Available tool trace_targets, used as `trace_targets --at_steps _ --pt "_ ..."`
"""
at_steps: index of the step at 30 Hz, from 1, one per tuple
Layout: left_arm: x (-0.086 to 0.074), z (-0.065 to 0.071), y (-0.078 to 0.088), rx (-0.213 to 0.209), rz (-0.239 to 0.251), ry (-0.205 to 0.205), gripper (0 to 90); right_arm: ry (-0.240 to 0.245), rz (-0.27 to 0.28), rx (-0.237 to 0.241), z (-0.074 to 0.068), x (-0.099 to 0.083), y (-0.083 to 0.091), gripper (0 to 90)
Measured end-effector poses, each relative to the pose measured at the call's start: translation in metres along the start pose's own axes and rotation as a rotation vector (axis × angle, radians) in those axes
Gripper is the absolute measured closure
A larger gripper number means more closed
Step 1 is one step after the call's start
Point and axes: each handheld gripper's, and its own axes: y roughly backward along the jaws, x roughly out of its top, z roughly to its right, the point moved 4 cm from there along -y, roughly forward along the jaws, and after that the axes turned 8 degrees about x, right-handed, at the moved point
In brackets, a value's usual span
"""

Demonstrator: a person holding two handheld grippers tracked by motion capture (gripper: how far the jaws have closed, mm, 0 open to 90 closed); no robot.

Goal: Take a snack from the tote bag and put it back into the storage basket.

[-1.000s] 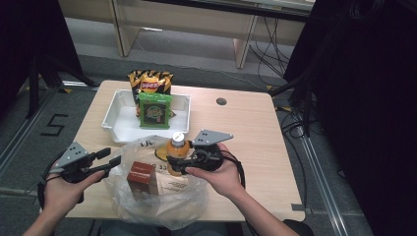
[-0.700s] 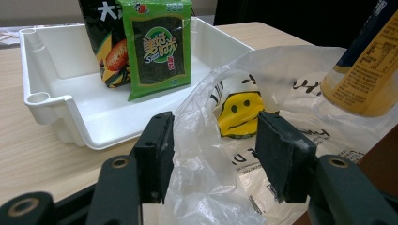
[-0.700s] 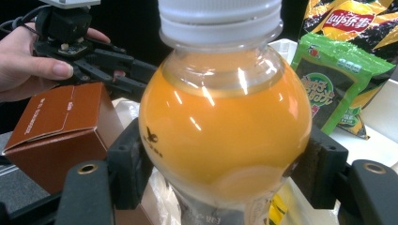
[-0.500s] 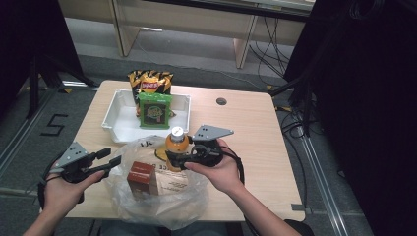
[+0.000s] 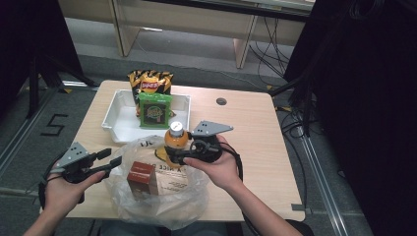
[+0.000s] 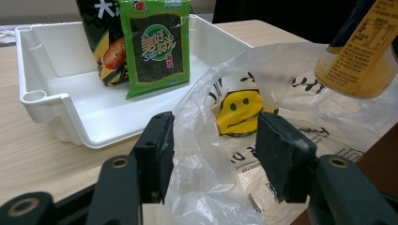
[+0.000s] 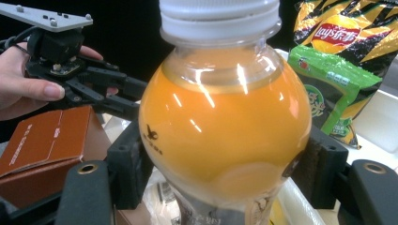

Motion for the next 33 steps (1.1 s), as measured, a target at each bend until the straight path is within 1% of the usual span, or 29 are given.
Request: trace_targets --at_steps 1,2,3,4,5,6,7,8,9,10,11,13,14,15,16,17,18,19,20,21,22,23,24,25,27,30,31,32,33 --pt "0.0 0.0 0.001 0.011 -0.012 0.009 46.7 0.013 0.007 -0.001 0.001 0.001 -0.001 32.5" --pt "0.0 -0.001 0.001 0.009 -0.01 -0.003 46.8 0.002 0.006 0.003 0.001 0.002 -0.002 32.5" --pt "0.0 -0.001 0.001 0.009 -0.01 -0.003 46.7 0.001 0.005 0.01 0.0 0.002 -0.003 32.5" --pt "0.0 -0.001 0.001 0.008 -0.009 -0.003 46.7 0.044 0.016 -0.006 0.003 0.004 -0.004 32.4" --pt "0.0 -0.001 0.001 0.008 -0.009 -0.003 46.7 0.044 0.016 -0.006 0.003 0.004 -0.004 32.4" --pt "0.0 -0.001 0.0 -0.003 0.003 -0.006 46.8 0.003 -0.001 0.002 0.001 0.003 -0.005 32.4" --pt "0.0 -0.001 0.0 -0.003 0.003 -0.006 46.8 0.003 -0.001 0.002 0.001 0.003 -0.005 32.4" --pt "0.0 -0.001 0.0 -0.003 0.001 -0.004 46.8 0.019 0.001 -0.002 0.003 0.004 -0.005 32.5" --pt "0.0 -0.001 0.0 -0.003 0.001 -0.005 46.8 -0.002 0.016 -0.005 0.002 0.005 -0.008 32.5" --pt "0.0 -0.001 0.0 -0.003 0.0 -0.004 46.8 -0.002 0.016 -0.005 0.002 0.005 -0.008 32.5" --pt "-0.001 0.0 0.001 0.009 -0.012 0.005 46.7 0.008 0.014 -0.002 0.004 0.006 -0.008 32.5" --pt "-0.001 0.0 0.0 0.006 -0.009 -0.001 46.8 0.012 0.01 -0.001 0.004 0.006 -0.008 32.5" --pt "-0.001 0.0 0.001 0.006 -0.009 0.001 46.8 0.007 0.017 -0.005 0.006 0.008 -0.01 32.4" --pt "-0.001 -0.001 0.001 0.006 -0.008 -0.008 46.8 0.001 0.017 -0.001 0.005 0.008 -0.01 32.5" --pt "-0.001 0.0 0.0 -0.003 -0.001 0.0 46.8 -0.011 0.004 -0.006 0.005 0.008 -0.01 32.5" --pt "-0.001 0.0 0.0 -0.003 -0.001 0.0 46.7 -0.011 0.004 -0.006 0.005 0.008 -0.01 32.5" --pt "0.0 -0.001 0.0 -0.004 0.001 -0.006 46.7 0.011 0.011 -0.008 0.006 0.009 -0.011 32.4" --pt "0.0 -0.001 0.0 -0.004 0.001 -0.005 46.8 0.002 0.023 -0.018 0.007 0.009 -0.012 32.5" --pt "-0.001 0.0 0.0 -0.002 0.0 0.004 46.7 -0.003 0.021 -0.015 0.007 0.01 -0.013 32.5" --pt "-0.001 0.0 0.001 0.008 -0.011 0.003 46.8 0.005 0.012 -0.005 0.008 0.01 -0.013 32.5" --pt "-0.001 -0.001 0.0 0.005 -0.008 -0.001 46.7 -0.003 0.009 -0.005 0.008 0.01 -0.014 32.5" --pt "-0.001 -0.001 0.0 0.005 -0.008 -0.001 46.8 0.02 0.019 -0.013 0.011 0.011 -0.014 32.5" --pt "-0.001 -0.001 0.0 0.006 -0.009 0.001 46.7 -0.002 0.015 -0.009 0.01 0.011 -0.015 32.4" --pt "-0.001 -0.001 0.0 0.006 -0.009 0.001 46.8 -0.006 0.022 -0.011 0.01 0.012 -0.016 32.5" --pt "-0.001 -0.001 0.0 0.006 -0.009 0.001 46.8 0.011 0.018 -0.018 0.013 0.013 -0.016 32.5" --pt "-0.001 -0.001 0.001 0.005 -0.009 0.003 46.8 -0.003 0.017 -0.016 0.013 0.013 -0.016 32.5" --pt "-0.001 0.0 0.0 -0.004 -0.001 0.007 46.8 -0.006 0.031 -0.026 0.015 0.014 -0.018 32.4" --pt "-0.001 -0.001 0.0 -0.005 0.001 0.003 46.8 -0.015 0.032 -0.029 0.015 0.014 -0.019 32.4" --pt "-0.001 -0.001 0.0 -0.005 0.001 0.003 46.7 -0.005 0.019 -0.02 0.016 0.014 -0.018 32.5"
